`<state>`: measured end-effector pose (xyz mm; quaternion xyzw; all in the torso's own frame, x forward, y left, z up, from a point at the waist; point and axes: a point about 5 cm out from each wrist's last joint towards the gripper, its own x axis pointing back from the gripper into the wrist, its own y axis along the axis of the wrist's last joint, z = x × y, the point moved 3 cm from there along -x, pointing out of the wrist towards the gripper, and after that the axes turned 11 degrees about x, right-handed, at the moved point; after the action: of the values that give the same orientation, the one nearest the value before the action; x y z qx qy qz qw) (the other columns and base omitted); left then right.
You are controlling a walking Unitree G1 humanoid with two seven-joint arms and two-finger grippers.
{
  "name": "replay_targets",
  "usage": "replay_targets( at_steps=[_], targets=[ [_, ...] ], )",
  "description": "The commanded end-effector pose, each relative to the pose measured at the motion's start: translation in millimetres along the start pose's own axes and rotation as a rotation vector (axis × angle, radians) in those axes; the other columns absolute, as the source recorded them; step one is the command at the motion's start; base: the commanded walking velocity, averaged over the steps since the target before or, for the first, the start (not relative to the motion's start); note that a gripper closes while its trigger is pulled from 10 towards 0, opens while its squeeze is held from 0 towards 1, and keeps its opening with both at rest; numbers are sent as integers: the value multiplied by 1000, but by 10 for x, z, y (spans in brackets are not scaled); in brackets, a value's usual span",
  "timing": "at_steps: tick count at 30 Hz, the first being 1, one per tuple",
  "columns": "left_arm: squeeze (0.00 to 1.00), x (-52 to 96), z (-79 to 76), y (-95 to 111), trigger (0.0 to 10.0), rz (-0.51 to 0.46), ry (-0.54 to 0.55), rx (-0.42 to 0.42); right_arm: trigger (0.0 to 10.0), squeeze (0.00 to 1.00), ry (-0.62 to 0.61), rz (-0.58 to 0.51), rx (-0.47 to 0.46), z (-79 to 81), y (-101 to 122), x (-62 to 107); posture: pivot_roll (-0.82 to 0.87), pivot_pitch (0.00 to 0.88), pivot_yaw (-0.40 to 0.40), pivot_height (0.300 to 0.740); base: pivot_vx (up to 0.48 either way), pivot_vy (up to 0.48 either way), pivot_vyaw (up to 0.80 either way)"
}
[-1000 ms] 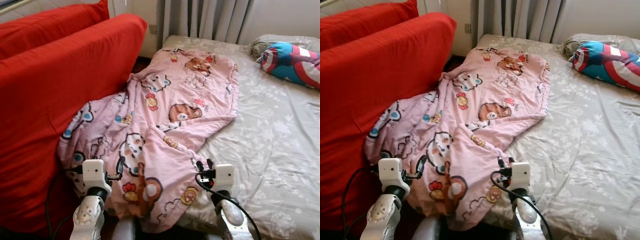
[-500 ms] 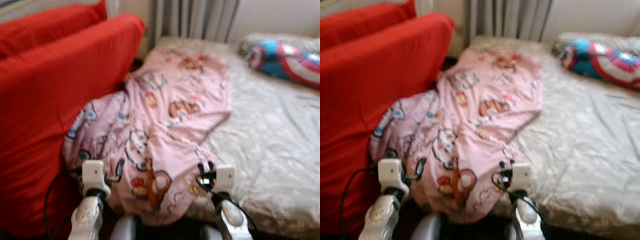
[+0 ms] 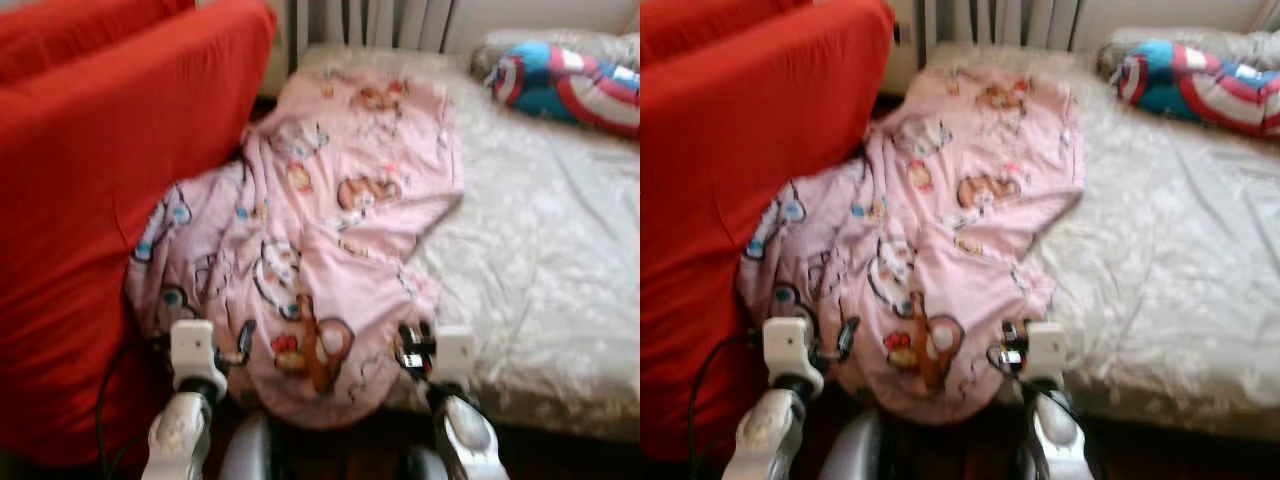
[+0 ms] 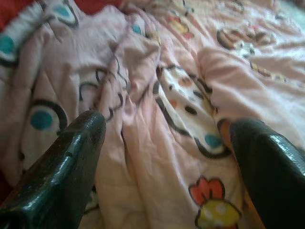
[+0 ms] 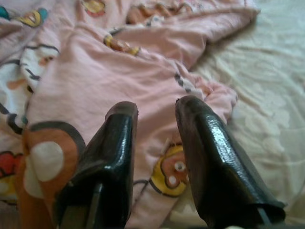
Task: Clean up the room
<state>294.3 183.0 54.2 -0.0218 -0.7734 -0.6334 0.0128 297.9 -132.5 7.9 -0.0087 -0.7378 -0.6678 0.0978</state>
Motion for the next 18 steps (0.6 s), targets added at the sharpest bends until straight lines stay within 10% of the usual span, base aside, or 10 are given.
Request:
replay_targets(
  at_steps=[1,18],
  targets=[
    [0,15,-20,-3,10000,2,-7,9,10000,0,-5,5,3,-35,-11,5,-28,104,-14,646,0,0,0],
    [0,15,-35,6,10000,2,-15,11,10000,0,-1,5,0,-23,-10,0,-26,103,-13,646,0,0,0]
  ],
)
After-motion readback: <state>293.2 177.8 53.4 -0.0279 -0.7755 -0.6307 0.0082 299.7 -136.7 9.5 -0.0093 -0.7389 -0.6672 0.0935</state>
